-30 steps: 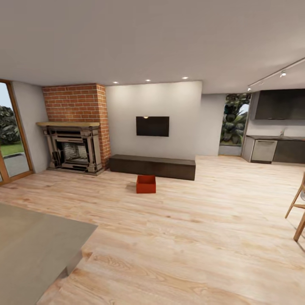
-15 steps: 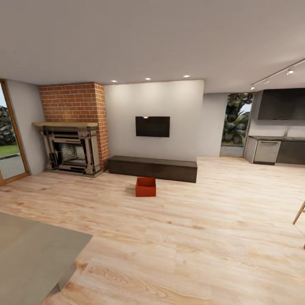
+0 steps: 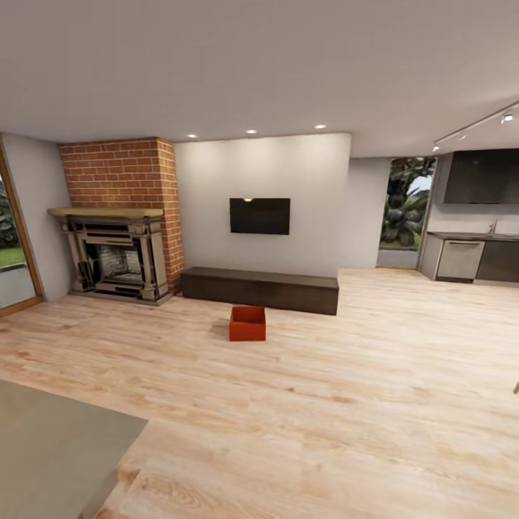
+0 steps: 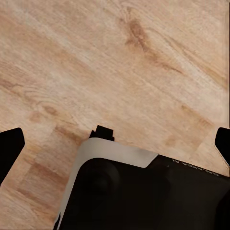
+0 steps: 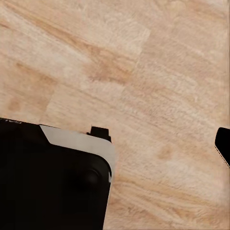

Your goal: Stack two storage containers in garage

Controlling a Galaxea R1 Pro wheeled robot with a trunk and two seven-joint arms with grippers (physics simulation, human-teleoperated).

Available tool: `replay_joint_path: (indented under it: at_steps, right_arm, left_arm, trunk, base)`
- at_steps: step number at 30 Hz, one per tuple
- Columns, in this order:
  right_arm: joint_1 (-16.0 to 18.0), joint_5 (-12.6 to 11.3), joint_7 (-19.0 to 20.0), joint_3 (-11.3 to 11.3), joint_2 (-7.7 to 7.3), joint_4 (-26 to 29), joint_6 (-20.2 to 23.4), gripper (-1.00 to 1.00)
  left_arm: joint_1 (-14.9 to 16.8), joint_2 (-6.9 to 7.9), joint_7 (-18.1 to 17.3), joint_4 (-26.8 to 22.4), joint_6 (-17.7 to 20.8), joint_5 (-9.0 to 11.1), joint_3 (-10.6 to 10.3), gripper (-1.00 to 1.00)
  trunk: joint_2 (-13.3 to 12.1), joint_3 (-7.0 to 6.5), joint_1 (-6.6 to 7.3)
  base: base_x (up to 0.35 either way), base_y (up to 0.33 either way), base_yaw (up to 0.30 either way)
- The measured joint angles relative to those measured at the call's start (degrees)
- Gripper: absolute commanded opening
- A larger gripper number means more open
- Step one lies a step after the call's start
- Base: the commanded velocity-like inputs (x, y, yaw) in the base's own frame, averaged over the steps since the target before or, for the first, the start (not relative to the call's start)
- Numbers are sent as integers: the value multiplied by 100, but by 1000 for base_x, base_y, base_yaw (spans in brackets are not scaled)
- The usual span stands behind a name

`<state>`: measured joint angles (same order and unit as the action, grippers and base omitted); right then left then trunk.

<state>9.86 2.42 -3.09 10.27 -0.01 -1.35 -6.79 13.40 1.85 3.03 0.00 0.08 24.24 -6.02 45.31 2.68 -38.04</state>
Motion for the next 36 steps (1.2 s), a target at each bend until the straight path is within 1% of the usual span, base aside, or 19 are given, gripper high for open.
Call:
replay_joint_path:
  at_steps: [36]
  right_arm:
    - [0,-4,-1,0,0,0,-3,100]
  left_arm:
    - [0,0,0,0,-4,0,0,100]
  trunk:
    - [0,0,0]
  base:
    - [323,0,0]
